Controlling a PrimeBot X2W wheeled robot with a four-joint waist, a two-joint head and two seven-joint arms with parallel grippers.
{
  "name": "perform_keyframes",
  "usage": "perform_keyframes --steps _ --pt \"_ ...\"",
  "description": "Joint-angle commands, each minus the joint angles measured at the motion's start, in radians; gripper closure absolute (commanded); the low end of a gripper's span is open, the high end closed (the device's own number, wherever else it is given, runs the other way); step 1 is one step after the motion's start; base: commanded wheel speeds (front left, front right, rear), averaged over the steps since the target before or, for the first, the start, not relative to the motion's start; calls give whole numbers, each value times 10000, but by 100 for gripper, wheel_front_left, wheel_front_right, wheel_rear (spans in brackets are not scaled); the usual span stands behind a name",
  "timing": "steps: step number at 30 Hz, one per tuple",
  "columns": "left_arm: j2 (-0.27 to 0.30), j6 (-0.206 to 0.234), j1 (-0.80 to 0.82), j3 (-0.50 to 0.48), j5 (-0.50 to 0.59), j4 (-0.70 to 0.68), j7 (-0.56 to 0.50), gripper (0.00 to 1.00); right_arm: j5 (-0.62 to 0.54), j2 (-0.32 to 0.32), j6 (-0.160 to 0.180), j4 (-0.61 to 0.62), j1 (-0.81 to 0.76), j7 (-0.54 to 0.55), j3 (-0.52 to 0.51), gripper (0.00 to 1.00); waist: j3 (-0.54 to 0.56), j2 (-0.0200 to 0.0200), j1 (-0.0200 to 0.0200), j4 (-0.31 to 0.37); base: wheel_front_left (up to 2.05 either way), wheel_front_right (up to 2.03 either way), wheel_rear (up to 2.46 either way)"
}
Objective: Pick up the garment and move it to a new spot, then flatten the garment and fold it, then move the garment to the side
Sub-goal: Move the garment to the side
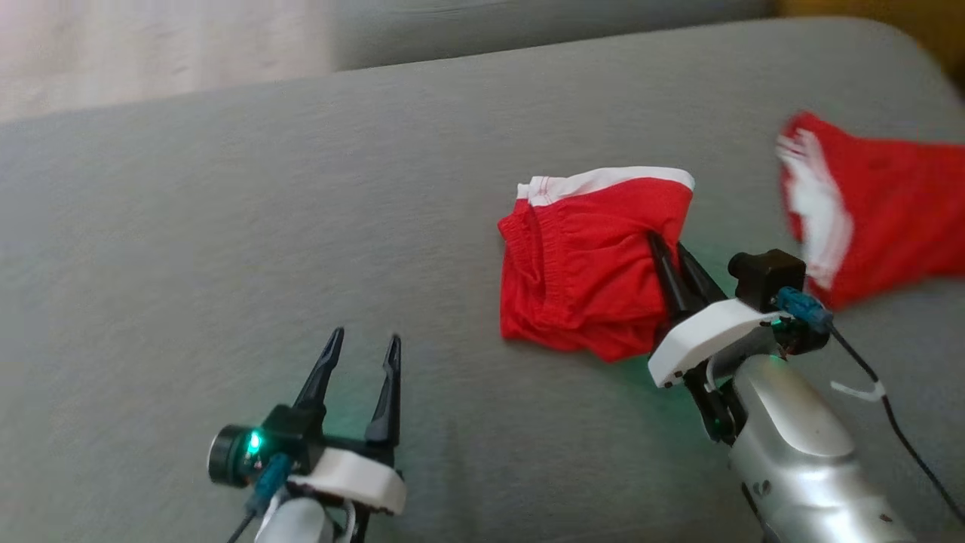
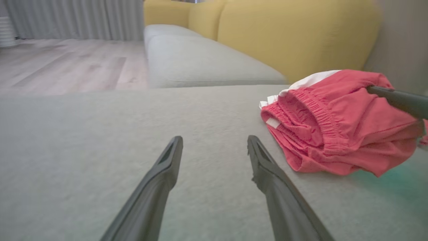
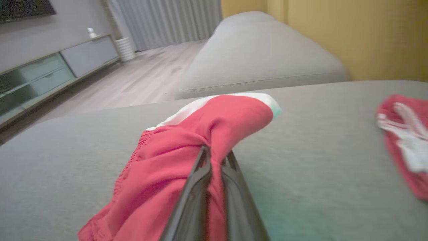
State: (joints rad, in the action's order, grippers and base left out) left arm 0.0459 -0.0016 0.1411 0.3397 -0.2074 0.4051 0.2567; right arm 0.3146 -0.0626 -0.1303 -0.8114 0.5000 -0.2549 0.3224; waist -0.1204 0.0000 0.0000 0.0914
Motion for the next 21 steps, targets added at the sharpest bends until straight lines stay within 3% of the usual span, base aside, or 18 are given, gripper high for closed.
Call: perform_keyframes --steps 1,6,10,17,21 --pt "43 -53 559 -164 -44 -374 51 0 -84 124 -4 367 34 -68 163 100 13 0 0 1846 0 0 0" --pt "43 -113 761 -56 -16 -351 51 0 237 124 -4 504 -92 -68 124 100 -208 0 0 2952 0 0 0" --pt "43 -186 887 -17 81 -262 51 0 91 124 -4 459 -100 -68 31 100 -438 0 0 3395 0 0 0" --pt "43 -309 1034 17 225 -157 51 0 -605 102 -4 196 439 -68 -217 100 -833 0 0 3274 0 0 0" --pt "43 -379 1088 44 308 -48 51 0 -1257 -319 -4 -139 1232 -68 -318 100 -1061 0 0 2844 0 0 0"
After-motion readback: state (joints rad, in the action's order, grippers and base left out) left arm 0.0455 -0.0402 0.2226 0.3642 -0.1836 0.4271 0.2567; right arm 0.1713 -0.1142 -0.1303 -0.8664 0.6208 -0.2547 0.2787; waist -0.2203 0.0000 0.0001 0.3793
